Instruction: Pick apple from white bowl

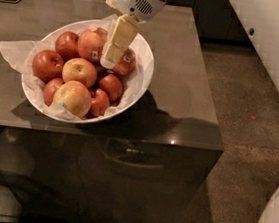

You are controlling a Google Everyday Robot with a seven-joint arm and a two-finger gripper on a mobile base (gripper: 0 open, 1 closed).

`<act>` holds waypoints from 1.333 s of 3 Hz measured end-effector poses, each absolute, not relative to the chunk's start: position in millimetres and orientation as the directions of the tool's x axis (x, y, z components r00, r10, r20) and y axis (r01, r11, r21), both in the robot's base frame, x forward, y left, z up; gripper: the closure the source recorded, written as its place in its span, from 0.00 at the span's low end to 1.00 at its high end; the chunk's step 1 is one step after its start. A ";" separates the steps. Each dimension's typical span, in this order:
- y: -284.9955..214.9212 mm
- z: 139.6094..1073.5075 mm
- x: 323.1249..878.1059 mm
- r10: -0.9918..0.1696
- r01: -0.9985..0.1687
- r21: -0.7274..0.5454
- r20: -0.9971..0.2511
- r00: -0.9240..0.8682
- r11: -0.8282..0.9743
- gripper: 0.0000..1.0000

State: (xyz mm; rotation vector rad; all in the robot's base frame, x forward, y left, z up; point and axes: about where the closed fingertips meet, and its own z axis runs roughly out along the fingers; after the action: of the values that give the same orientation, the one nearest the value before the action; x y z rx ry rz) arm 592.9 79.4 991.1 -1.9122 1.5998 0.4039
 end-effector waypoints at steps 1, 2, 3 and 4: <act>79.4 991.0 592.9 -0.779 -0.963 -0.254 -0.585 0.225 -0.088 0.00; 74.3 959.8 602.6 -0.756 -0.958 -0.271 -0.606 0.249 -0.098 0.00; 74.8 955.9 608.2 -0.763 -0.961 -0.260 -0.601 0.238 -0.094 0.00; 86.6 965.0 602.5 -0.745 -0.960 -0.263 -0.620 0.245 -0.096 0.00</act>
Offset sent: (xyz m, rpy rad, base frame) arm 0.0119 -0.0115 -0.0387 0.0450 -0.0425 0.0304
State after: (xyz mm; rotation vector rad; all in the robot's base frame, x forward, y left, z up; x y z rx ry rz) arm 602.5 86.6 965.0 -1.8954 1.5540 0.4411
